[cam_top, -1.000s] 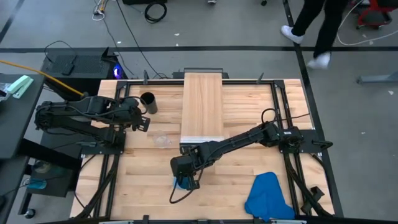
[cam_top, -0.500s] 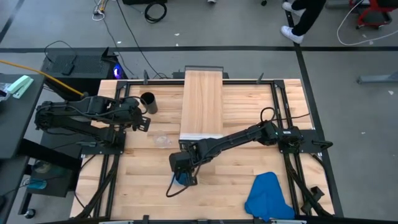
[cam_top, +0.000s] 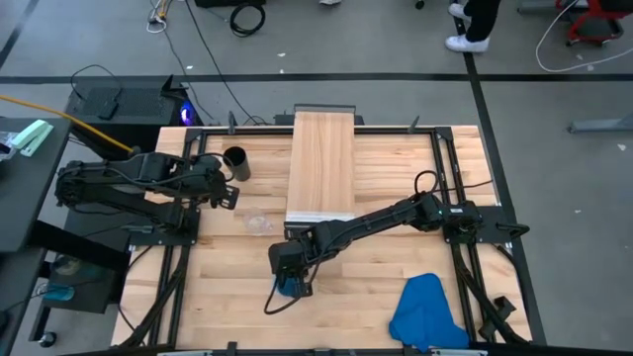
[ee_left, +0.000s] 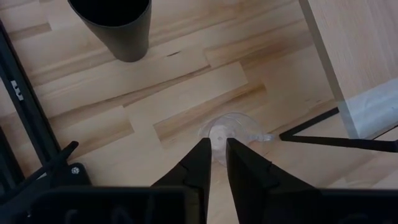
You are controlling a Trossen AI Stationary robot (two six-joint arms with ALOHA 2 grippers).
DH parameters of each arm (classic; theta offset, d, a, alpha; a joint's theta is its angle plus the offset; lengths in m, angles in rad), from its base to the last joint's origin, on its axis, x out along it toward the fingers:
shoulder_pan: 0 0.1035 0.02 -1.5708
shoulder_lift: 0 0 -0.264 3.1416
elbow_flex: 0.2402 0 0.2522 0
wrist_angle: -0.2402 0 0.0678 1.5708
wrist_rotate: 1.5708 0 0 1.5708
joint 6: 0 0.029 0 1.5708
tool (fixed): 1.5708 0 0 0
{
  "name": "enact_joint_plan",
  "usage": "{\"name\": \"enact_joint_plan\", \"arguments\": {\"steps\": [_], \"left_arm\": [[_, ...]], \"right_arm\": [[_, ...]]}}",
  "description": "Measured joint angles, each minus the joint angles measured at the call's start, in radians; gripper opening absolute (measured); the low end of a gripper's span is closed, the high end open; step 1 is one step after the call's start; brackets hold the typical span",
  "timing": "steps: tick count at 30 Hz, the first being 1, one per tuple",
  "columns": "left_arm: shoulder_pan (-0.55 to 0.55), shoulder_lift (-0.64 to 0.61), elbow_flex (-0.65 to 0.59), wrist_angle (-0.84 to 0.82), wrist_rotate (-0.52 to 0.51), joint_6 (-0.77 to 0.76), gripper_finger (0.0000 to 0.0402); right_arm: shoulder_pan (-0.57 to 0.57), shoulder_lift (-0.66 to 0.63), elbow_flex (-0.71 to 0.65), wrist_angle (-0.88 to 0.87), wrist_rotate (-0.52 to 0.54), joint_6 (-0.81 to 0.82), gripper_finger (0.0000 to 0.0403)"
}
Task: Stack small to large cups/mugs on shelf
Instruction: Move the blue cup to the middle left of the table
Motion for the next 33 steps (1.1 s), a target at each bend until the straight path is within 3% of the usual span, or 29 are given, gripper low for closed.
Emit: {"name": "enact_joint_plan", "arguments": {"steps": [14,33], "left_arm": [[0.0,0.0,0.0,0.0,0.0,-0.001,0.0058],[0.0,0.0,0.0,0.0,0.0,-0.003,0.007]], "right_arm": [[-0.003,0.0,0.0,0.016,0.0,0.017,0.0095],[-0.011,-0.002,0.001,0.06,0.003,0.03,0.0101]]}}
